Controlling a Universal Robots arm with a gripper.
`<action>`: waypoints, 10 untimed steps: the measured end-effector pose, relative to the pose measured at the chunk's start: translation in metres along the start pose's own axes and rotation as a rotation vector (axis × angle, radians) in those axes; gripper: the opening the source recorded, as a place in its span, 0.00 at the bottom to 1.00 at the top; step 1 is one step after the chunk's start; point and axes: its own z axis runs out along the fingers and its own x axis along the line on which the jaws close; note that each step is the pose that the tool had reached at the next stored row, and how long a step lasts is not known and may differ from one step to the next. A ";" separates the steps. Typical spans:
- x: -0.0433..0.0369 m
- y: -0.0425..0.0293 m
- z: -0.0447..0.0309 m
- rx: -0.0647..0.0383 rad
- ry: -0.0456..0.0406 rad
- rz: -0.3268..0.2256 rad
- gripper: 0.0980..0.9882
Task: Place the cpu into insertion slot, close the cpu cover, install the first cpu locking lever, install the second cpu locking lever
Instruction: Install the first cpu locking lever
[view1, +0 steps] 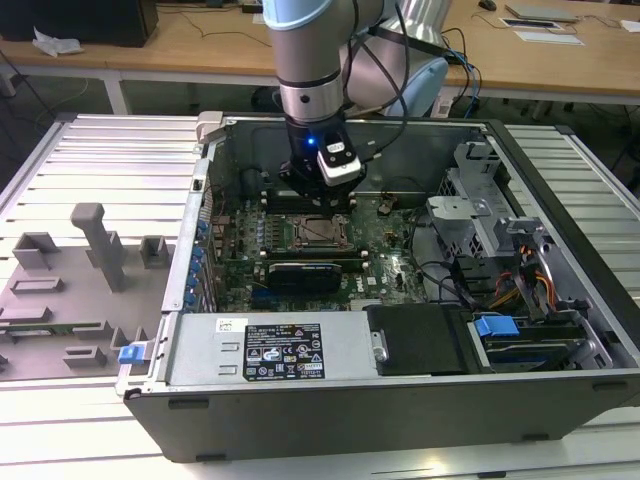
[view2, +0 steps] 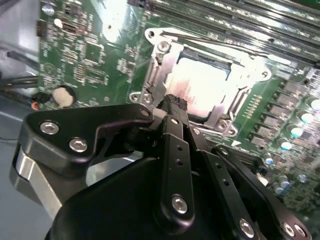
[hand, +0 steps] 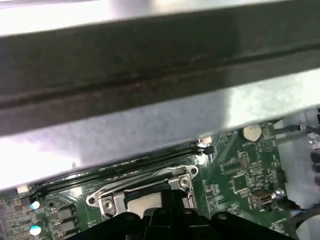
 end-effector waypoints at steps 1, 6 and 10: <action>-0.0006 0.0001 0.0002 0.003 0.0206 0.000 0.01; -0.0016 -0.0020 0.0005 0.007 0.0432 -0.001 0.01; -0.0035 -0.0123 0.0007 0.007 0.0431 -0.001 0.01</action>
